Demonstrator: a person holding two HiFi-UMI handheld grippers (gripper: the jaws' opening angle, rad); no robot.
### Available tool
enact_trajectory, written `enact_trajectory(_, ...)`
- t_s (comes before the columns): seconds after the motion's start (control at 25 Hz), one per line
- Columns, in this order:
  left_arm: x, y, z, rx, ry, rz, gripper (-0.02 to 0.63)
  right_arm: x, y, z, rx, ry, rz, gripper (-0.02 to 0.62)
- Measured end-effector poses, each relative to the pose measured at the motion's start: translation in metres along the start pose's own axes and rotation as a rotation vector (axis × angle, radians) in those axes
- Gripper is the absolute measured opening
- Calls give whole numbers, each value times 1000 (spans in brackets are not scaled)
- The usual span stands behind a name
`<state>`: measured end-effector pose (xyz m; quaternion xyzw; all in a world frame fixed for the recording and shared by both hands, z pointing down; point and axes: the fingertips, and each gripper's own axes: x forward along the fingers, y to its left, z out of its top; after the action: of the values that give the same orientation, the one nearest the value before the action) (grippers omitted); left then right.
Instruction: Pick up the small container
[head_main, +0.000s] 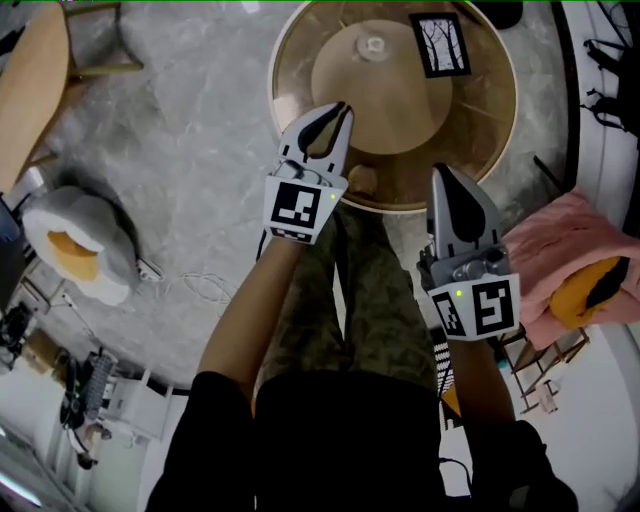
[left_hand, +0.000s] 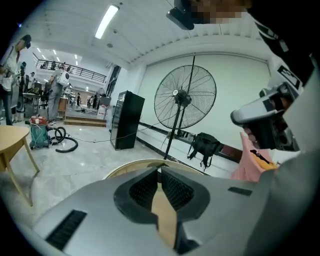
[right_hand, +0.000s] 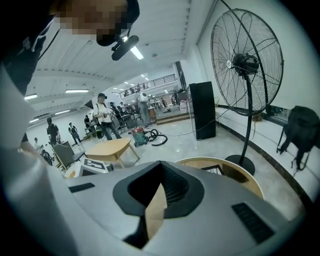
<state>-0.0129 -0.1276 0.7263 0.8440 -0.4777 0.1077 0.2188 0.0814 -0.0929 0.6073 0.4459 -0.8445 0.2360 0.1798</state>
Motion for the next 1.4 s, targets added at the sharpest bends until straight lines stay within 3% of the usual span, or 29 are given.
enact_trajectory(0.24, 42, 17, -17, -13, 24, -10, 33, 3, -18, -4, 3, 1, -37, 17)
enact_trajectory(0.4, 69, 22, -29, -34, 50, -27, 175, 5, -25, -6, -55, 12, -55, 17)
enact_trajectory(0.6, 103, 23, -43, -15, 107, -82, 247, 12, -33, -13, -24, 16, -71, 17)
enact_trajectory(0.76, 116, 33, -54, -11, 134, -72, 294, 21, -35, -25, 30, 28, -59, 17)
enact_trajectory(1.08, 143, 38, -71, -13, 163, -81, 319, 33, -91, -34, 50, 29, -121, 17)
enact_trajectory(1.4, 162, 39, -86, 41, 188, -80, 326, 67, -115, -55, 112, 75, -56, 17)
